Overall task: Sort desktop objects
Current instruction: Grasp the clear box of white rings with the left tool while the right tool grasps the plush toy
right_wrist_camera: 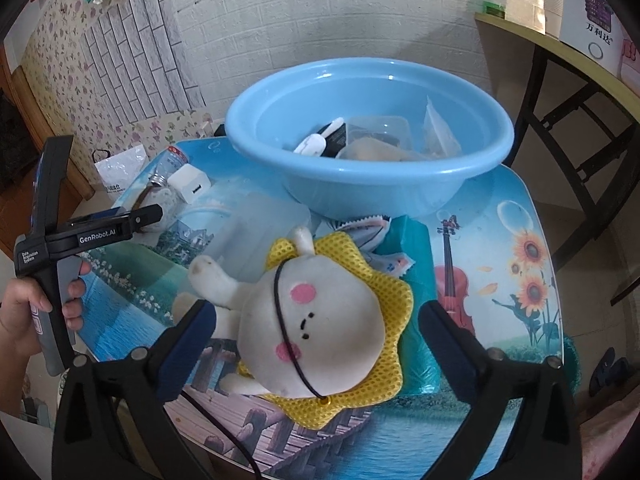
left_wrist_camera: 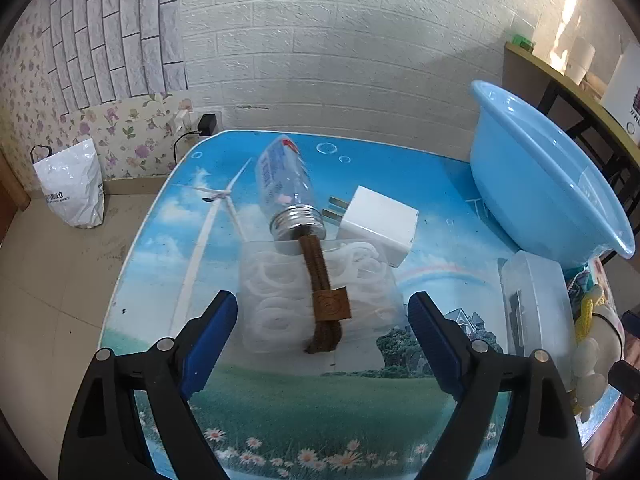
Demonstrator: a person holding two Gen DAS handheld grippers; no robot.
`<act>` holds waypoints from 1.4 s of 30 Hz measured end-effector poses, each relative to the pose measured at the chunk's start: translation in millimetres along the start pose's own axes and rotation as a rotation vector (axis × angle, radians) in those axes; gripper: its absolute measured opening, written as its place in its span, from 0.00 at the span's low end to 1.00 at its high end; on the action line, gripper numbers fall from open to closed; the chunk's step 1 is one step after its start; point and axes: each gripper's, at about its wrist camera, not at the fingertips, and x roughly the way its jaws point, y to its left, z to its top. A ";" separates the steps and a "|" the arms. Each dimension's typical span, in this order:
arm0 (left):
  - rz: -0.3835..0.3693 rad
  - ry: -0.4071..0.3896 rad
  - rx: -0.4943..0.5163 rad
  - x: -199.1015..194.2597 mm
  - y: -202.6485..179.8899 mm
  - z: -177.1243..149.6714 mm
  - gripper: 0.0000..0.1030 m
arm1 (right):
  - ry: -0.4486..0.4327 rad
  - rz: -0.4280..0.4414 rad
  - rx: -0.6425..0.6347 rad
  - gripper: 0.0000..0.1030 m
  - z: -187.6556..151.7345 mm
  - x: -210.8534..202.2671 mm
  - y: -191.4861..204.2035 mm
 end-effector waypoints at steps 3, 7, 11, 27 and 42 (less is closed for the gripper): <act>0.013 0.003 0.003 2.8 0.5 1.1 0.85 | 0.006 -0.005 -0.002 1.00 -0.1 2.5 -1.8; 0.052 0.014 0.017 11.1 -0.7 4.1 0.85 | 0.015 -0.025 -0.012 1.00 0.2 8.0 -2.4; 0.078 0.018 0.051 17.6 -1.8 4.0 0.85 | 0.027 -0.020 -0.007 1.00 0.5 14.0 -3.0; 0.010 -0.023 0.066 0.3 -0.4 -9.7 0.79 | 0.011 0.025 0.014 0.74 3.0 16.1 -7.7; 0.015 -0.040 0.071 -28.1 -7.1 -15.3 0.79 | -0.074 -0.033 0.085 0.68 13.1 -33.7 -60.2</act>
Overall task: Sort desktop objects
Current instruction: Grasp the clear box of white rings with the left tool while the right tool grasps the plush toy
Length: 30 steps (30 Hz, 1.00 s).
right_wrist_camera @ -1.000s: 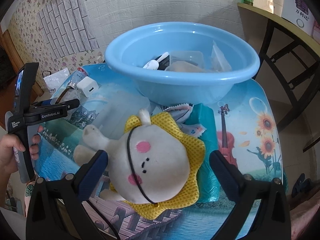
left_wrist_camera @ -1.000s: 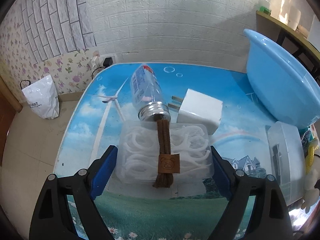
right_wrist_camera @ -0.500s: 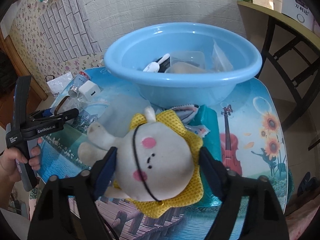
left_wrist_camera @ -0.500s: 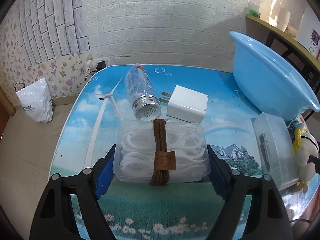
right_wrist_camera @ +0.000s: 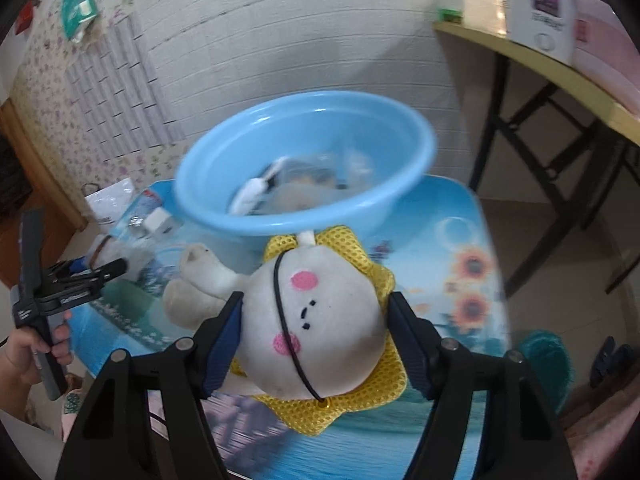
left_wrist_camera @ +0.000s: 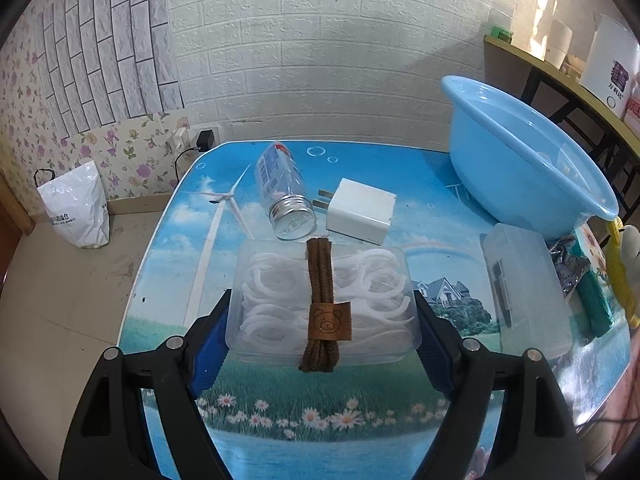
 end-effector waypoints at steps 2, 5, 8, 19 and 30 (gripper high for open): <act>0.002 0.004 -0.002 -3.3 -2.0 -0.9 0.79 | 0.002 -0.017 0.026 0.68 0.5 -5.7 -10.7; 0.008 0.007 0.005 -7.0 -6.8 -2.6 0.79 | 0.003 -0.068 0.047 0.68 -0.8 -10.8 -27.5; 0.014 0.009 0.011 -9.7 -13.2 -4.1 0.79 | 0.013 -0.080 0.075 0.68 -4.6 -10.8 -44.4; 0.018 0.034 0.013 -6.0 -32.2 -10.4 0.79 | 0.044 -0.149 0.037 0.71 -24.4 19.2 -60.2; 0.046 0.066 0.011 2.4 -38.3 -19.8 0.79 | 0.063 -0.103 0.047 0.84 -27.1 34.2 -64.1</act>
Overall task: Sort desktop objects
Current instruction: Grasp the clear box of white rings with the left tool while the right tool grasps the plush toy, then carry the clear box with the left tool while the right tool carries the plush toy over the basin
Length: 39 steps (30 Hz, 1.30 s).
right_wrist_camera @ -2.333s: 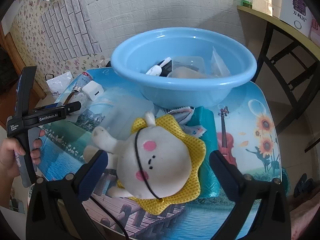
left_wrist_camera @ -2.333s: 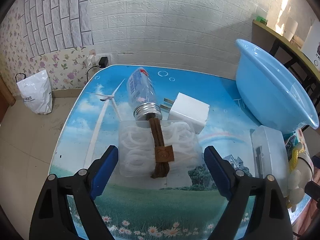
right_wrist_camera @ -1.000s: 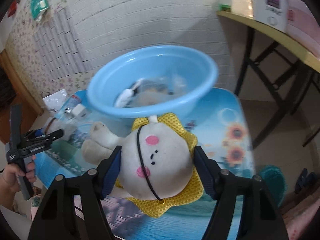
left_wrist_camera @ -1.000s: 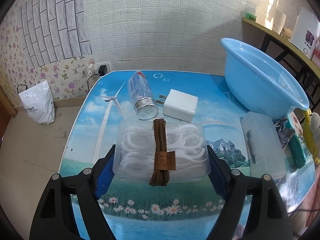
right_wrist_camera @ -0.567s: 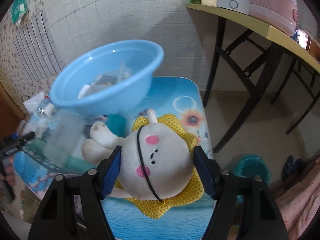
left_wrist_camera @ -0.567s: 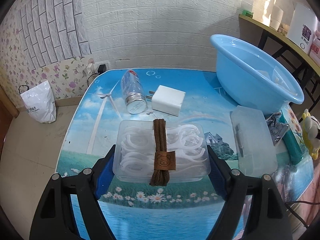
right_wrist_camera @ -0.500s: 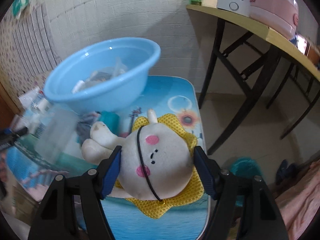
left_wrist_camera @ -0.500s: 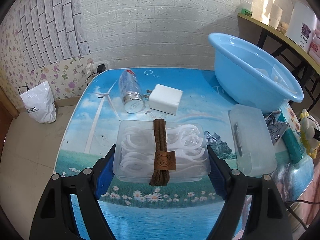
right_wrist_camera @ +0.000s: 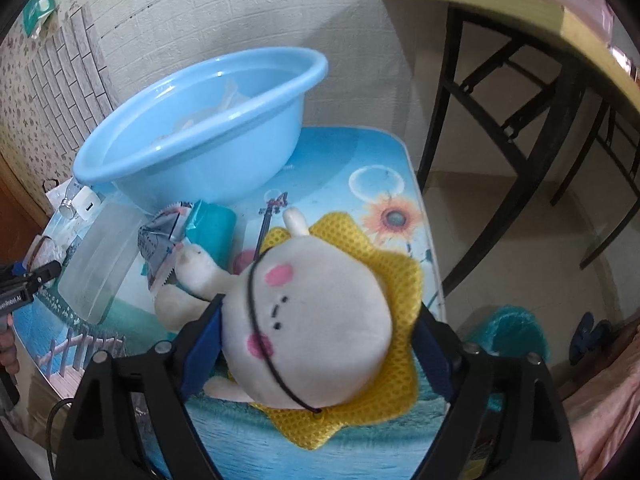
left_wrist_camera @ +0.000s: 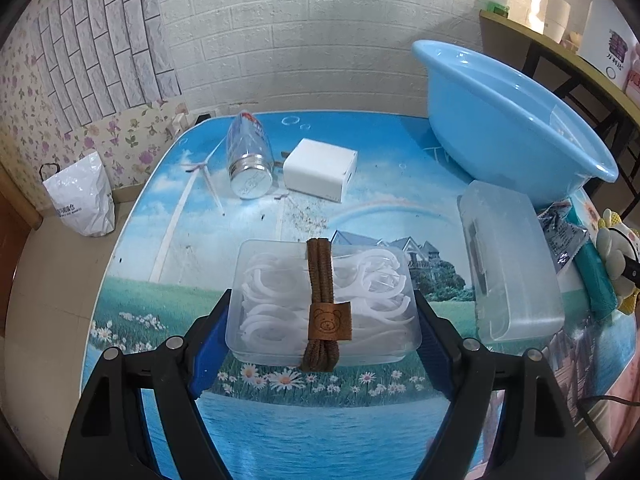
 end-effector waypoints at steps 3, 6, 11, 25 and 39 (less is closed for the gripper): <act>0.011 0.012 -0.003 3.0 1.4 -2.6 0.79 | -0.004 -0.002 0.004 0.84 0.2 2.2 1.2; 0.017 0.023 -0.006 7.1 3.1 -4.9 0.79 | -0.004 0.006 0.004 0.84 0.8 4.3 0.8; 0.011 0.003 -0.011 8.0 4.5 -6.6 0.79 | -0.001 0.021 0.028 0.84 1.6 6.9 -1.7; -0.013 -0.060 -0.023 -23.8 7.6 12.5 0.79 | -0.045 0.021 0.073 0.69 9.4 -17.7 -9.1; -0.091 -0.184 0.002 -63.2 -8.3 70.8 0.79 | -0.186 -0.039 0.118 0.69 47.3 -66.1 -22.9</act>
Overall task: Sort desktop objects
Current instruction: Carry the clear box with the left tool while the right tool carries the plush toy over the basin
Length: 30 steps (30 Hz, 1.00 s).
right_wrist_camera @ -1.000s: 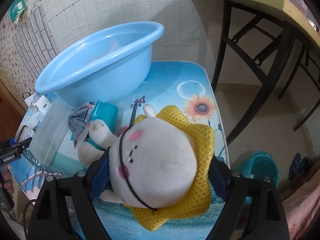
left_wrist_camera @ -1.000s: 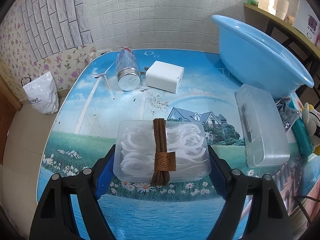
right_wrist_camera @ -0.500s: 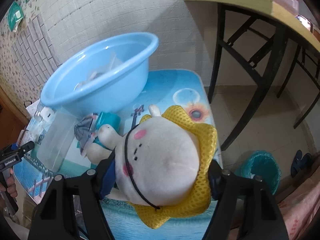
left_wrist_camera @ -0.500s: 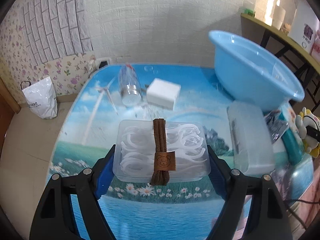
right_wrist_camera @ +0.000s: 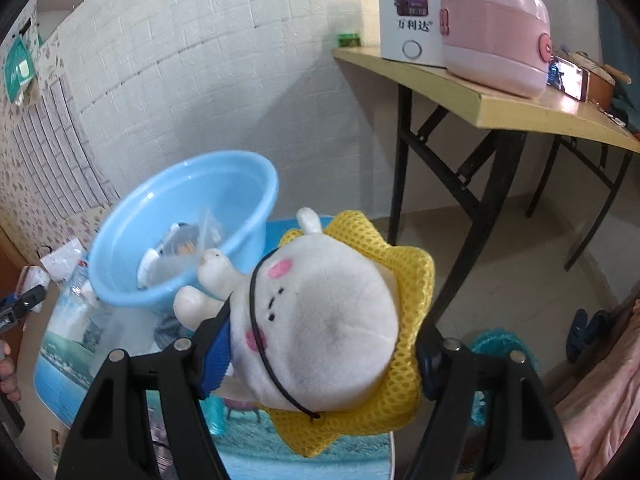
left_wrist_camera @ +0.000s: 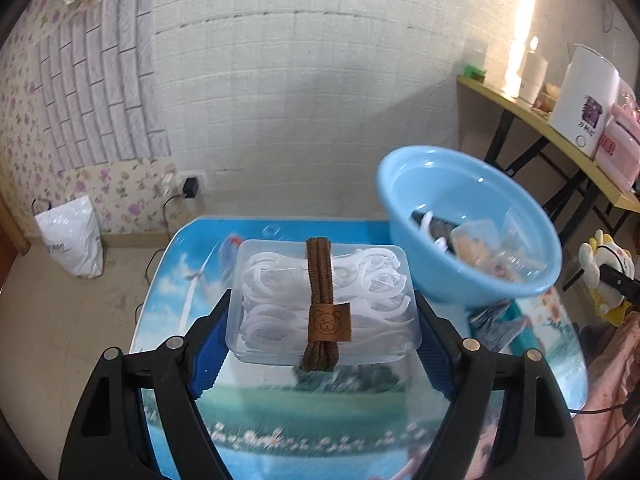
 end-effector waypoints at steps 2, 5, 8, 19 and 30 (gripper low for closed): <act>-0.019 -0.012 0.019 2.5 -9.5 9.1 0.79 | -0.002 0.024 -0.001 0.69 4.8 0.9 3.9; -0.054 -0.018 0.052 11.1 -24.9 22.1 0.79 | -0.008 0.056 -0.014 0.69 12.6 5.3 12.8; -0.093 -0.018 0.073 22.6 -39.6 31.3 0.79 | -0.010 0.095 -0.046 0.69 22.1 14.9 27.9; -0.165 0.000 0.178 60.5 -87.4 53.0 0.79 | -0.010 0.171 -0.137 0.70 48.4 45.2 67.7; -0.204 0.048 0.184 88.4 -106.7 52.7 0.79 | 0.019 0.193 -0.175 0.70 50.8 67.1 85.5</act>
